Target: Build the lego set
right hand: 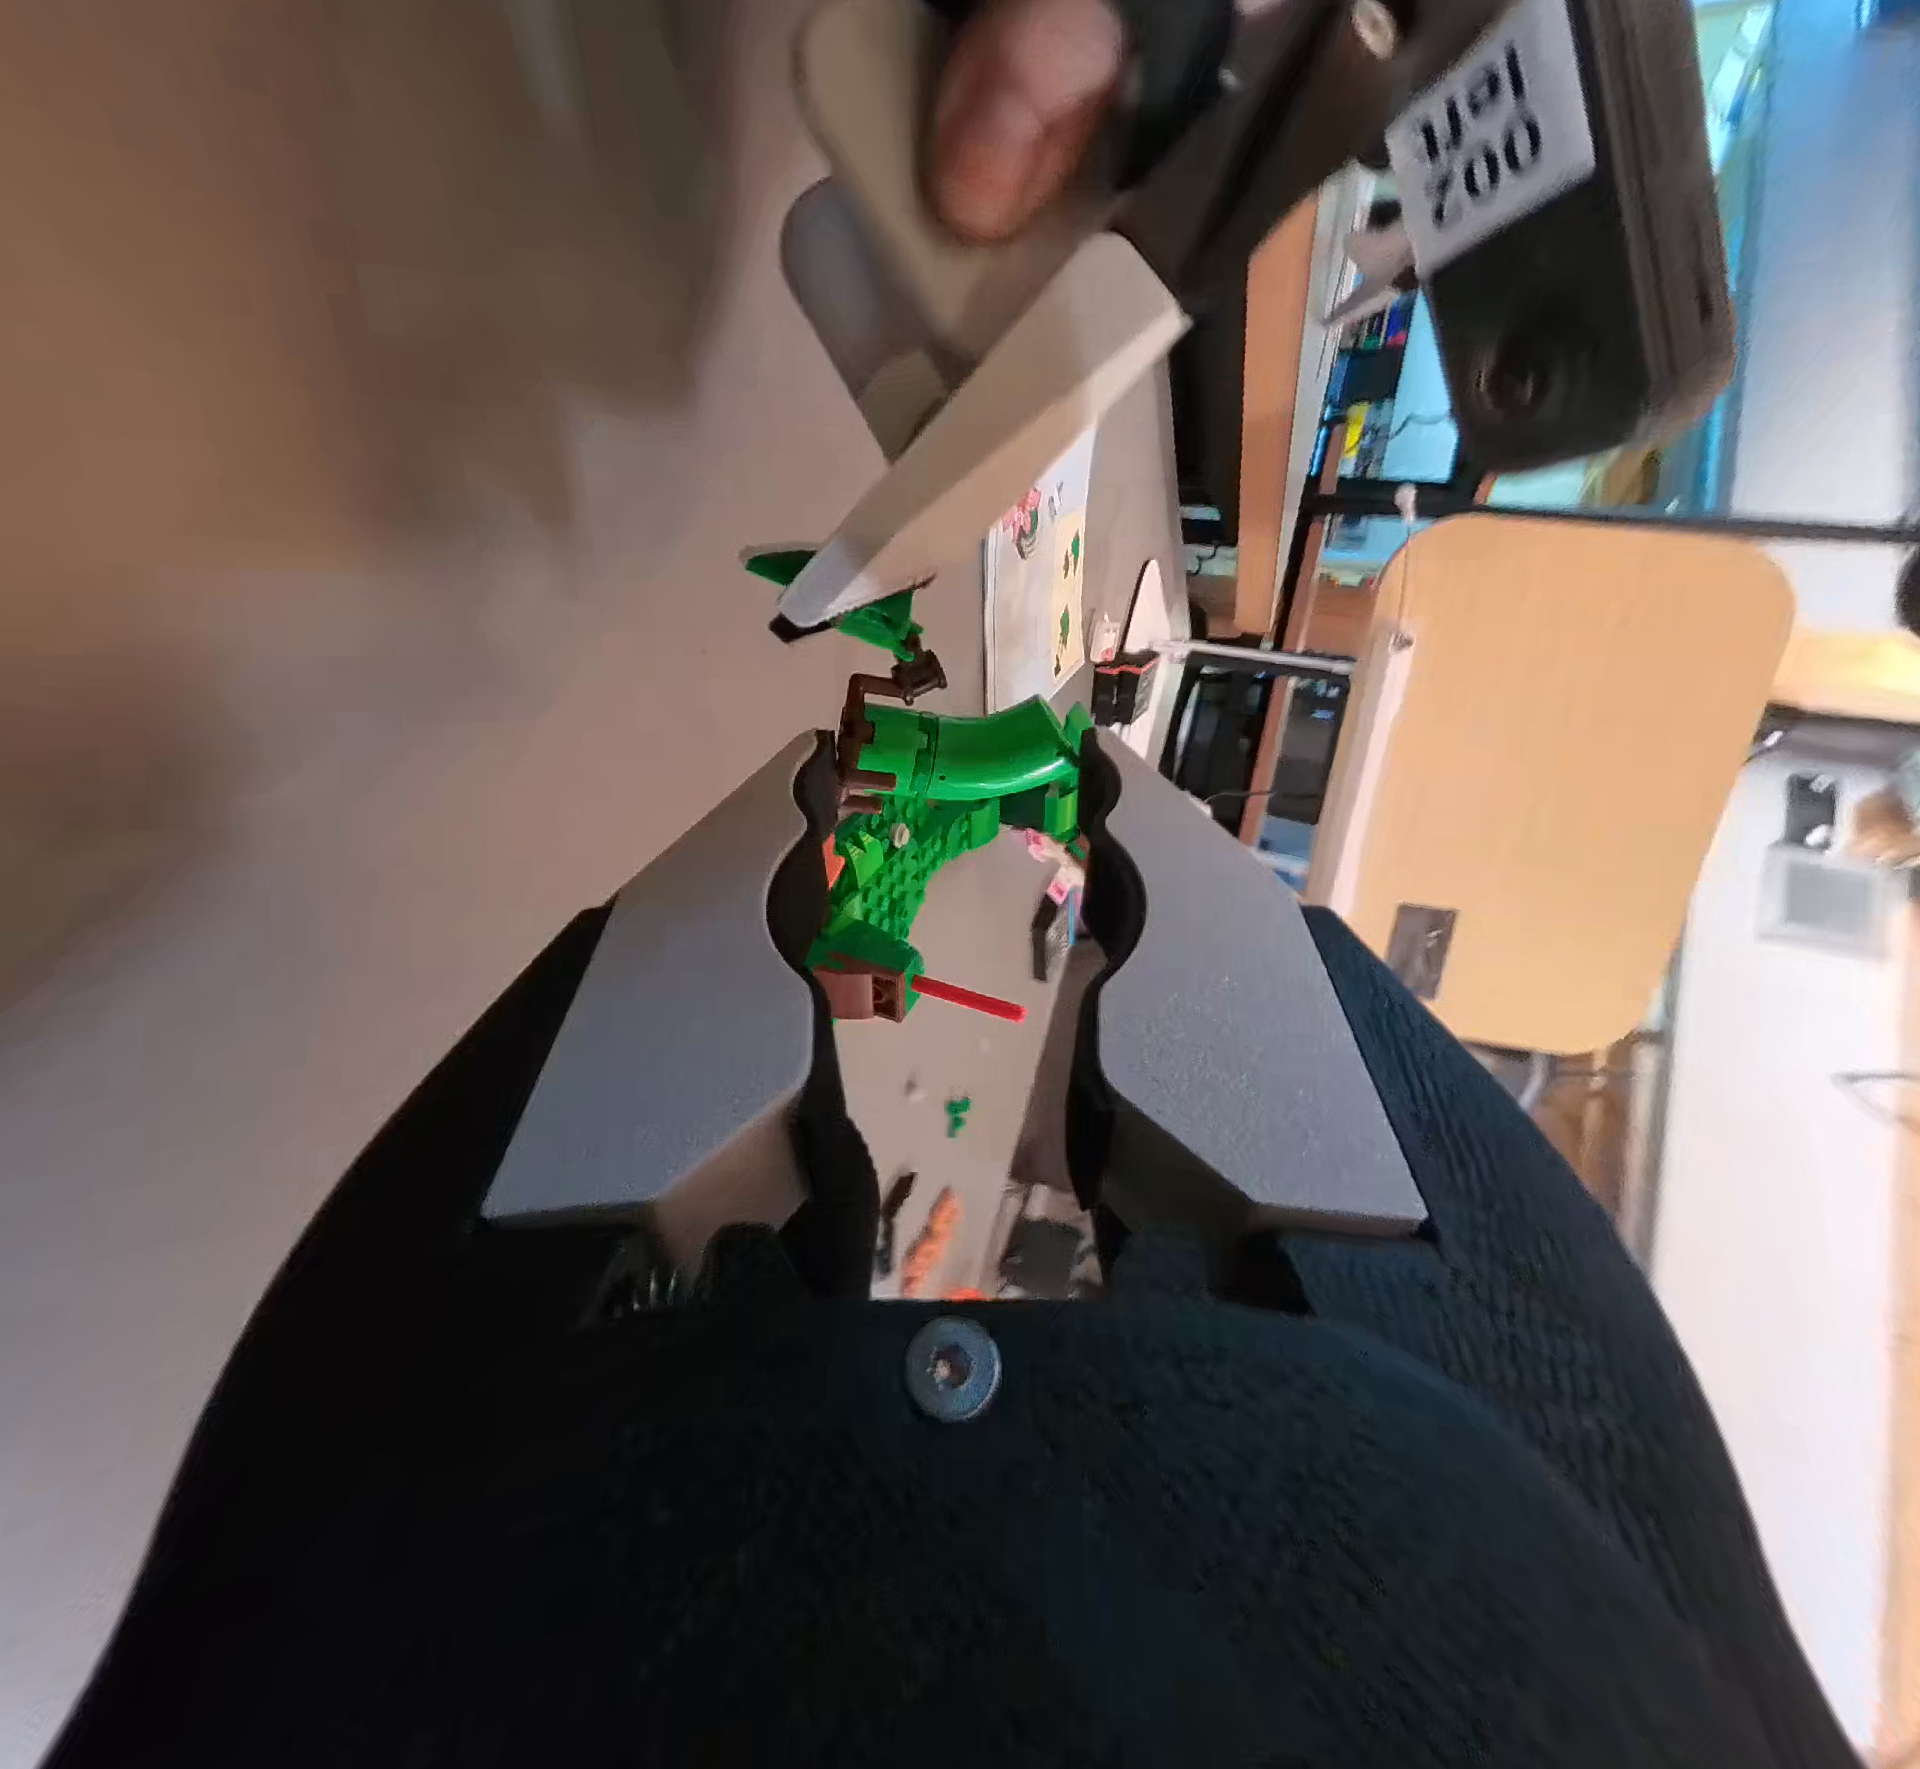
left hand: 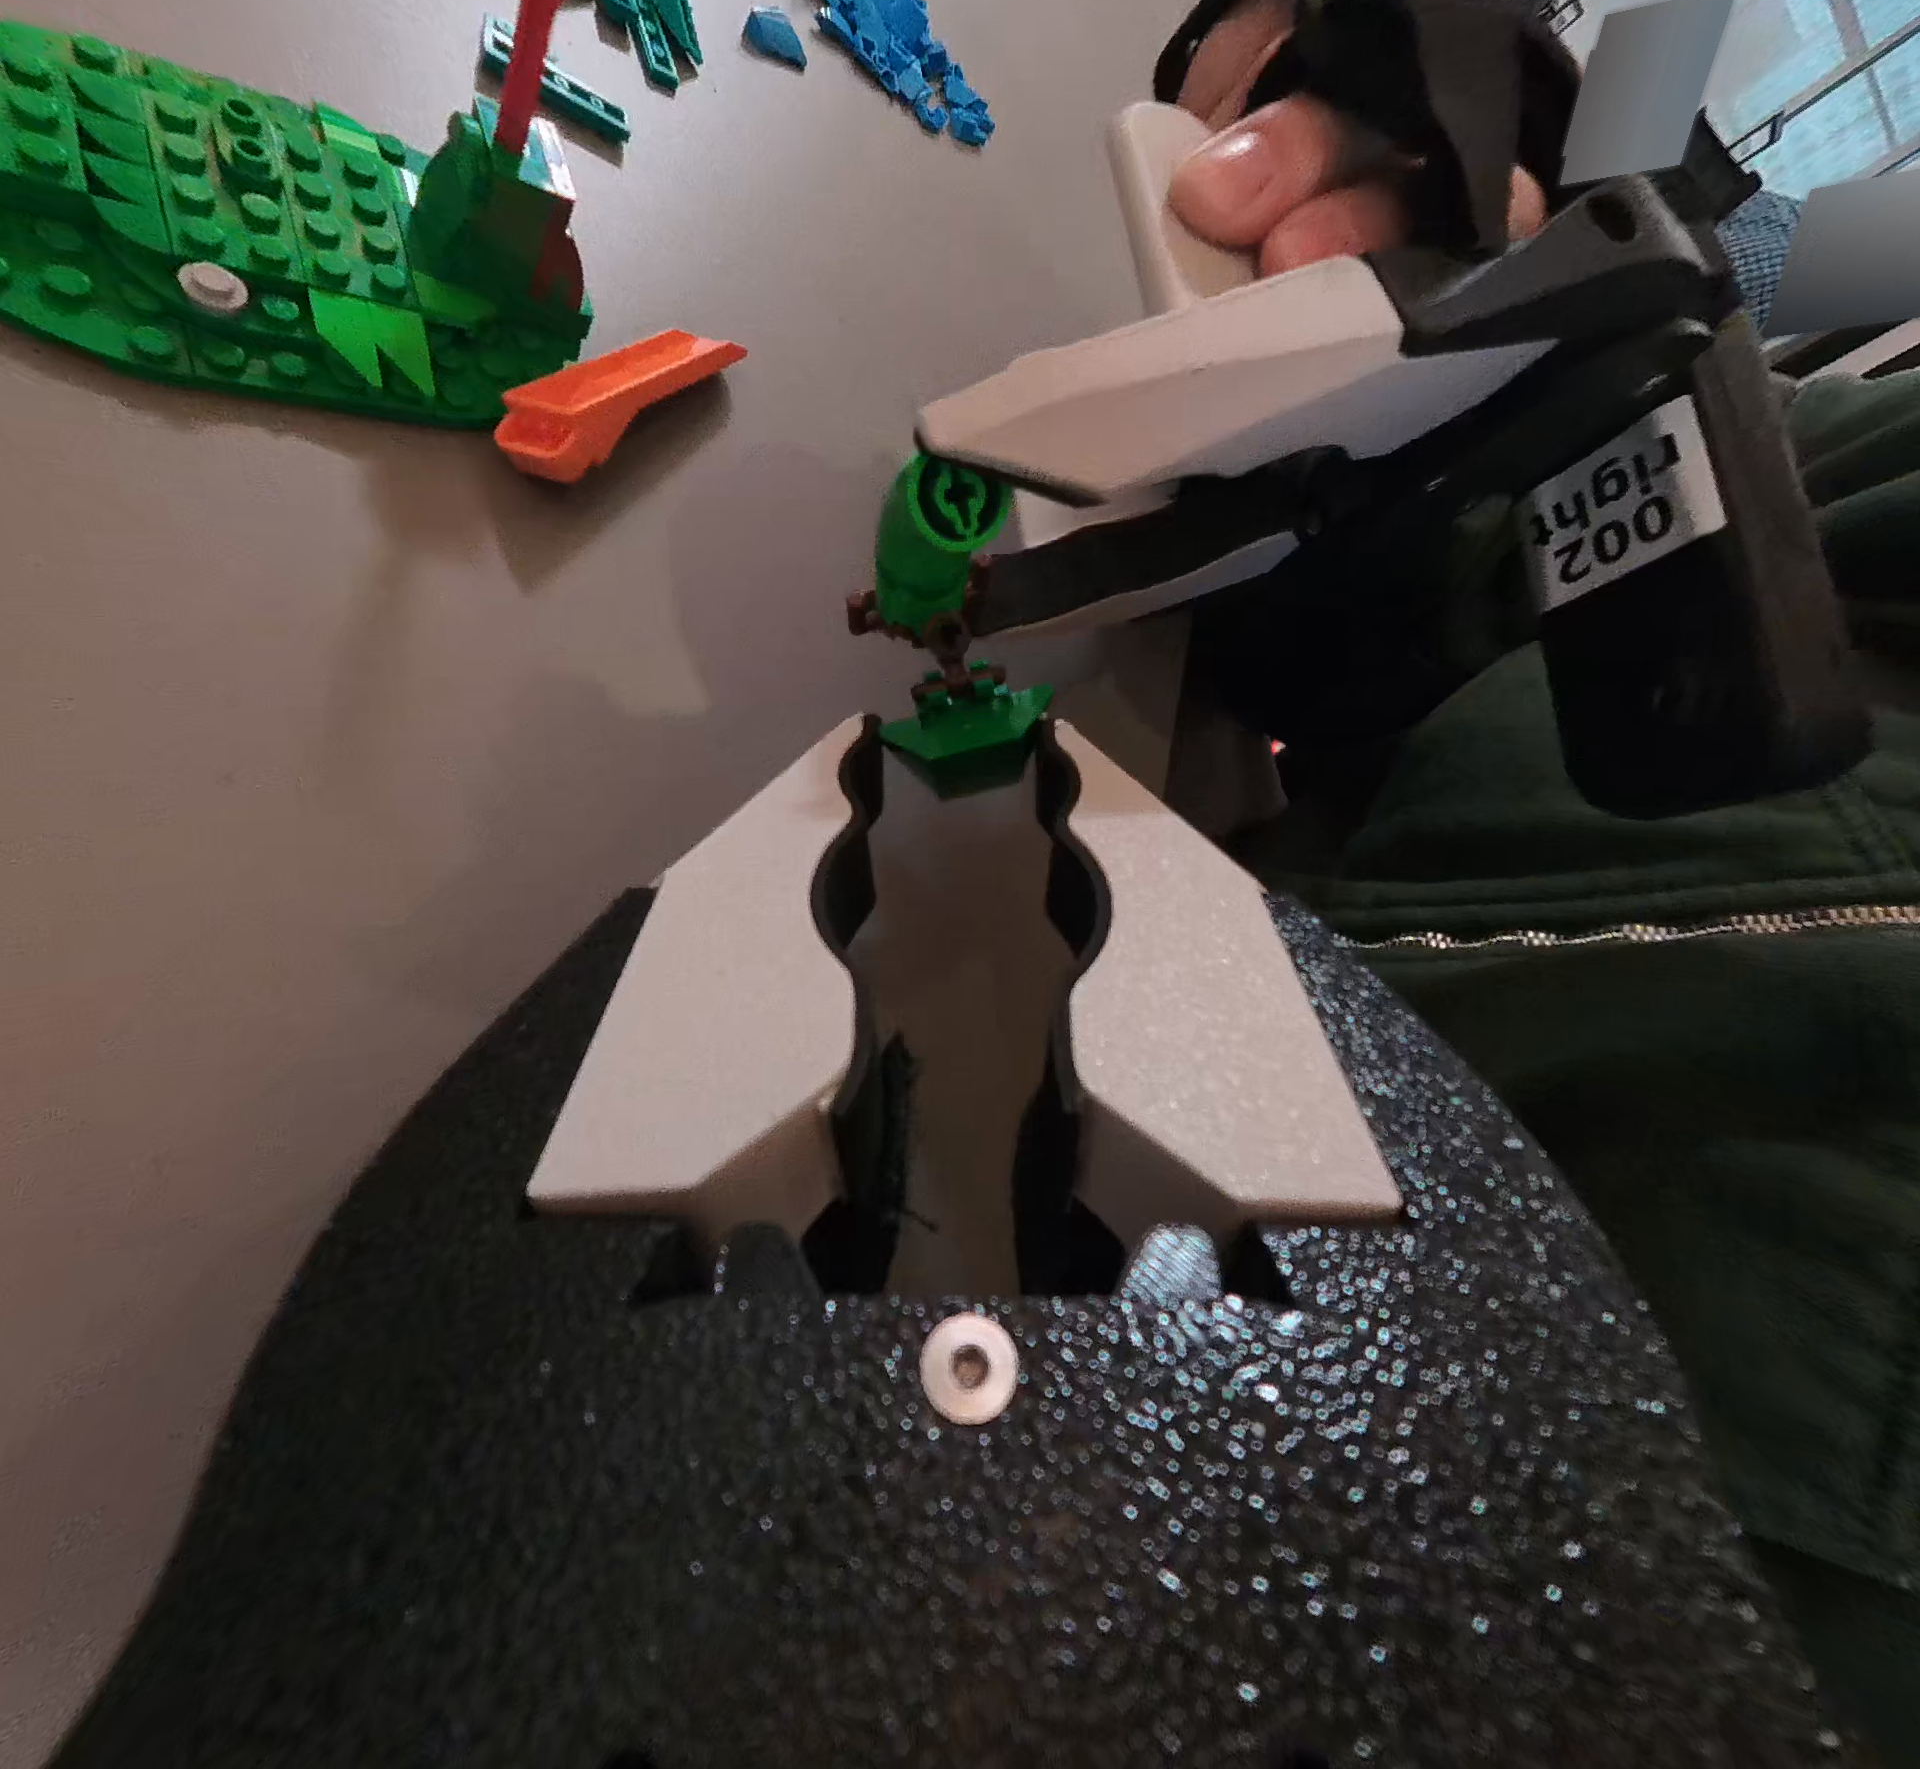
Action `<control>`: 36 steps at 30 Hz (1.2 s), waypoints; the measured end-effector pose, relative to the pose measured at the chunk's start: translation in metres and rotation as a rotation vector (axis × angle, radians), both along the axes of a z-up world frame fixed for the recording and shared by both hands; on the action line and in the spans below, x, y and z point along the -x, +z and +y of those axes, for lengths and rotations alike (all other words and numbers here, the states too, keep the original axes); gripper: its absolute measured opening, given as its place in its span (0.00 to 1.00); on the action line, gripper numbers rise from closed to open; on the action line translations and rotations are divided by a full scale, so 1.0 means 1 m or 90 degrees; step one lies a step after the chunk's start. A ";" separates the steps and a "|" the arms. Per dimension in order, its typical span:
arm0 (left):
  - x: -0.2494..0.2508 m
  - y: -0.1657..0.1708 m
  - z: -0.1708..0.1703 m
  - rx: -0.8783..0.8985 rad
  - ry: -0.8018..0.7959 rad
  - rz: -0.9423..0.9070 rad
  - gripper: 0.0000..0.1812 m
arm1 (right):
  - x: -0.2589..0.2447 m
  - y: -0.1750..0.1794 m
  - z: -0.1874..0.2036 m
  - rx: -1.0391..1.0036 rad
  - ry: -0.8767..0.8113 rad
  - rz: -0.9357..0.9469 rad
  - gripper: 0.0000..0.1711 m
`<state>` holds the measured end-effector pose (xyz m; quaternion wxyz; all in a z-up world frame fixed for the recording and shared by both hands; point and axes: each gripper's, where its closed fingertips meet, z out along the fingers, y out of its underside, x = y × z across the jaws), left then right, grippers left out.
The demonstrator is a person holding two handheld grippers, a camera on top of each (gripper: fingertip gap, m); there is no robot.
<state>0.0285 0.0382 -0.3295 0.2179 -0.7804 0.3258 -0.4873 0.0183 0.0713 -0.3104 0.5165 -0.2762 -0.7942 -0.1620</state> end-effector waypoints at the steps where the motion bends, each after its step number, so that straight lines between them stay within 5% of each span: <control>1: 0.000 -0.002 -0.001 0.005 -0.004 0.007 0.15 | 0.000 -0.001 -0.001 -0.003 0.004 -0.006 0.26; 13: -0.005 -0.012 -0.011 0.078 -0.112 0.096 0.15 | -0.010 -0.014 -0.010 -0.013 0.047 -0.057 0.26; 36: -0.007 0.001 -0.019 0.107 -0.135 0.060 0.15 | -0.014 -0.021 -0.021 0.056 0.075 -0.061 0.27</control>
